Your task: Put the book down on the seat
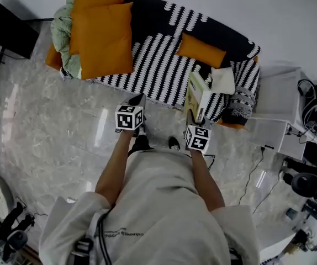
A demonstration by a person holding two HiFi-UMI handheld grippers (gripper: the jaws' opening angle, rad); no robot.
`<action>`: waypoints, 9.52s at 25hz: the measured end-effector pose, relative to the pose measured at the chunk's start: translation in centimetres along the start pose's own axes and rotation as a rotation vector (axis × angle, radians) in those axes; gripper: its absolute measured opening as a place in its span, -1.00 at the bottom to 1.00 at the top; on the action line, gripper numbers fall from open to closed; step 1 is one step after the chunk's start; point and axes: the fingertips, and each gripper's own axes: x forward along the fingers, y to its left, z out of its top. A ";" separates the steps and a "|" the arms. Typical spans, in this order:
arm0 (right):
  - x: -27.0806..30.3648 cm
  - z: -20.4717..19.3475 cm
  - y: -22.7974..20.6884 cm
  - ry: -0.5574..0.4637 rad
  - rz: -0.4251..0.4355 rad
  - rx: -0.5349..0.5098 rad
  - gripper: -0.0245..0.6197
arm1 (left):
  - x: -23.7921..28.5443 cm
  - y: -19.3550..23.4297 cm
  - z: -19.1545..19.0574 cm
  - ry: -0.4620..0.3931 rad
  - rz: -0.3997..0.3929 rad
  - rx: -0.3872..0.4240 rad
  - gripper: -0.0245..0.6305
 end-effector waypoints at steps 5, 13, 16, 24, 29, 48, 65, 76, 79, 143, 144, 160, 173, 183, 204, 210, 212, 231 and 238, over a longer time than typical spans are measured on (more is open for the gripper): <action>0.2 0.3 1.9 -0.010 -0.037 -0.065 -0.54 | 0.4 1.8 -0.1 0.017 -0.042 -0.002 -0.93; 2.6 1.2 4.7 -0.021 -0.082 -0.064 -0.54 | 1.6 2.8 0.9 0.015 -0.098 -0.004 -0.93; 2.9 1.5 5.4 -0.030 -0.089 -0.060 -0.54 | 1.4 3.0 1.0 0.010 -0.108 0.004 -0.93; 3.7 2.7 5.2 -0.053 -0.123 -0.042 -0.54 | 1.6 3.1 2.4 0.011 -0.126 0.022 -0.93; 5.3 2.6 4.7 -0.042 -0.107 -0.034 -0.54 | 2.9 3.2 3.0 0.011 -0.119 0.022 -0.93; 17.8 9.1 0.2 0.004 -0.037 0.042 -0.54 | 11.7 4.3 8.9 0.091 -0.067 0.119 -0.93; 24.1 1.0 -7.6 0.261 0.014 0.092 -0.54 | 23.4 3.9 1.8 0.302 -0.060 -0.020 -0.93; 29.1 -3.4 -8.3 0.395 0.158 0.254 -0.54 | 28.4 8.3 -0.2 0.317 0.040 -0.052 -0.93; 31.3 -4.0 -6.9 0.423 0.273 0.225 -0.54 | 30.4 9.3 -0.3 0.320 0.031 -0.024 -0.93; 44.2 -13.5 -0.9 0.414 0.252 0.770 -0.24 | 41.3 17.9 -14.8 0.565 -0.164 0.057 -0.93; 44.2 -13.6 -1.0 0.414 0.251 0.769 -0.24 | 41.3 17.9 -14.9 0.567 -0.165 0.056 -0.93; 39.1 -8.1 0.2 0.370 0.273 0.650 -0.24 | 35.7 15.7 -9.4 0.528 -0.153 0.118 -0.93; 33.0 1.7 0.0 0.319 0.332 0.478 -0.35 | 27.8 9.8 -1.4 0.501 -0.149 0.163 -0.93; 29.1 5.9 1.4 0.286 0.344 0.356 -0.47 | 23.4 7.1 2.0 0.430 -0.121 0.094 -0.93; 26.8 12.5 2.3 0.144 0.331 0.213 -0.75 | 20.3 6.3 7.7 0.260 -0.035 0.104 -0.93; 24.1 13.9 1.9 0.115 0.358 0.199 -0.82 | 17.8 5.7 9.0 0.169 0.041 0.045 -0.93; 22.8 13.7 1.7 0.103 0.373 0.202 -0.83 | 17.4 4.3 8.7 0.141 0.051 0.015 -0.93; 12.9 7.6 -1.5 0.089 0.391 -0.005 -0.90 | 11.9 -6.8 1.0 0.115 0.057 0.081 -0.93; 11.3 5.1 -0.4 0.121 0.400 -0.104 -0.90 | 9.9 -7.3 -0.9 0.107 0.072 0.071 -0.93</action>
